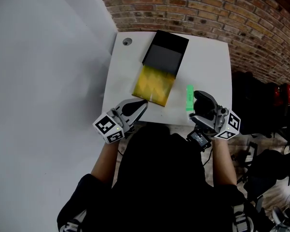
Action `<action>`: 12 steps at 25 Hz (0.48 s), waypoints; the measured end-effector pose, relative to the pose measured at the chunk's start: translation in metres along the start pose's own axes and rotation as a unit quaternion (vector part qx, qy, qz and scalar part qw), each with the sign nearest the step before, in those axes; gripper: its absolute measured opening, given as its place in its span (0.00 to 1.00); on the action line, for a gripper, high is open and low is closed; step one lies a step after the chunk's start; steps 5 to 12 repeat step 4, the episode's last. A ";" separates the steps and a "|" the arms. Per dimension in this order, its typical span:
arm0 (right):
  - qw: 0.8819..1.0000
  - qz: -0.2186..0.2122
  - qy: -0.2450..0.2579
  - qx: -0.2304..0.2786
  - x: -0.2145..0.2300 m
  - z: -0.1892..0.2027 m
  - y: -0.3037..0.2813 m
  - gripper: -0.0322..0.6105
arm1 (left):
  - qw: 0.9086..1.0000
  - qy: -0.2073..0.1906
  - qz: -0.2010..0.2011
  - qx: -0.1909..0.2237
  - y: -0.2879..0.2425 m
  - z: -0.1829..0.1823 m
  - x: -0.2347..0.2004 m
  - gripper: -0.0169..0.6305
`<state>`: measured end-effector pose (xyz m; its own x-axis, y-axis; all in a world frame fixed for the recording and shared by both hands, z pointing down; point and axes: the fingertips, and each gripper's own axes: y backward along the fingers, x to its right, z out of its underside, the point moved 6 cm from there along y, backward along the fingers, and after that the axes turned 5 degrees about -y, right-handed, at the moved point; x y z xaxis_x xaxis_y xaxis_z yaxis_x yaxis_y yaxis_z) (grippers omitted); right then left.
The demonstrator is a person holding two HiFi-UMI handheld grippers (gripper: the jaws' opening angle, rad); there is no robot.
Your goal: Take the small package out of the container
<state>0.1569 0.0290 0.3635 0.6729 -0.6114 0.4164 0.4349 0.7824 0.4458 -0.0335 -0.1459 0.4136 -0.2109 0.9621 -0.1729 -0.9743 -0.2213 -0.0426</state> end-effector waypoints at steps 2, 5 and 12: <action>1.000 0.000 -0.001 0.000 0.000 0.002 -0.002 0.55 | 1.000 0.002 -0.002 0.001 0.002 0.000 0.000 0.05; 1.000 0.000 -0.001 -0.001 0.000 0.003 -0.003 0.55 | 1.000 0.008 -0.007 0.001 0.004 -0.001 -0.001 0.05; 1.000 0.000 -0.001 -0.001 0.000 0.003 -0.003 0.55 | 1.000 0.008 -0.007 0.001 0.004 -0.001 -0.001 0.05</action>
